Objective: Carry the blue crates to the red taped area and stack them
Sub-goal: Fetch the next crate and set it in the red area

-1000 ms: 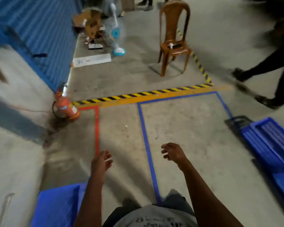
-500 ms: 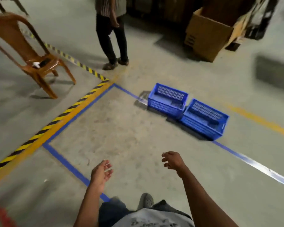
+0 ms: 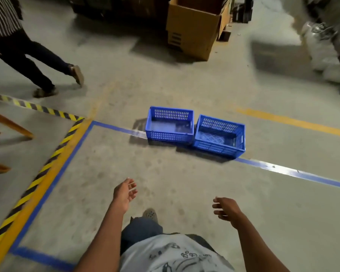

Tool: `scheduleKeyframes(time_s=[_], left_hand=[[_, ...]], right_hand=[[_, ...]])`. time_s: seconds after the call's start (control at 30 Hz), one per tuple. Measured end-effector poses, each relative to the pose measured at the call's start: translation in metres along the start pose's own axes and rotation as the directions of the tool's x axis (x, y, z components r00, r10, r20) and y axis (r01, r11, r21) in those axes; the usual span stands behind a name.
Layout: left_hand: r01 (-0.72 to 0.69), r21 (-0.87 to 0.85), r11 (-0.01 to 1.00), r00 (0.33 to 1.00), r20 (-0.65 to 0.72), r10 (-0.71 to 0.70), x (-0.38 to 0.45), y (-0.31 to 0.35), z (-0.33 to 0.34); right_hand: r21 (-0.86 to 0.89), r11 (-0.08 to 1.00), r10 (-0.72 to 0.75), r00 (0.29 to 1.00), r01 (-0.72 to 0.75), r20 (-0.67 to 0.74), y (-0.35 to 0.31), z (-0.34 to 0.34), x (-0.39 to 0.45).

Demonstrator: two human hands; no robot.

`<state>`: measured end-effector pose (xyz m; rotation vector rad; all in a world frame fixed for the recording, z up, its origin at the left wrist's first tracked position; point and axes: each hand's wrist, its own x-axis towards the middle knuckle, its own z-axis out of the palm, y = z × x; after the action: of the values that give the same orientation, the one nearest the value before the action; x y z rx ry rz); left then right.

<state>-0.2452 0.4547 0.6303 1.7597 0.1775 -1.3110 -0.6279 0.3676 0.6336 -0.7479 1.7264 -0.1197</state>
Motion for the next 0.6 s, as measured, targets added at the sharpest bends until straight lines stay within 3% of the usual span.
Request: scheduleKeyframes(time_s=[0.2,0.43,0.6], left_hand=[[-0.037,0.11,0.993,0.999,0.018,0.035,0.057,0.1,0.031],[0.071,0.18,0.981,0.997,0.004,-0.073,0.124,0.143,0.07],[0.154,0.228,0.961,0.988,-0.048,-0.147,0.177,0.185,0.113]], right_hand=[[0.115,0.993,0.011,0.999,-0.005,-0.053,-0.09,0.018,0.025],[0.303,0.949,0.099,0.995,-0.09,-0.014,-0.167,0.023,0.095],[0.245,0.958,0.144,0.989,-0.146,0.025,-0.24,0.021,0.168]])
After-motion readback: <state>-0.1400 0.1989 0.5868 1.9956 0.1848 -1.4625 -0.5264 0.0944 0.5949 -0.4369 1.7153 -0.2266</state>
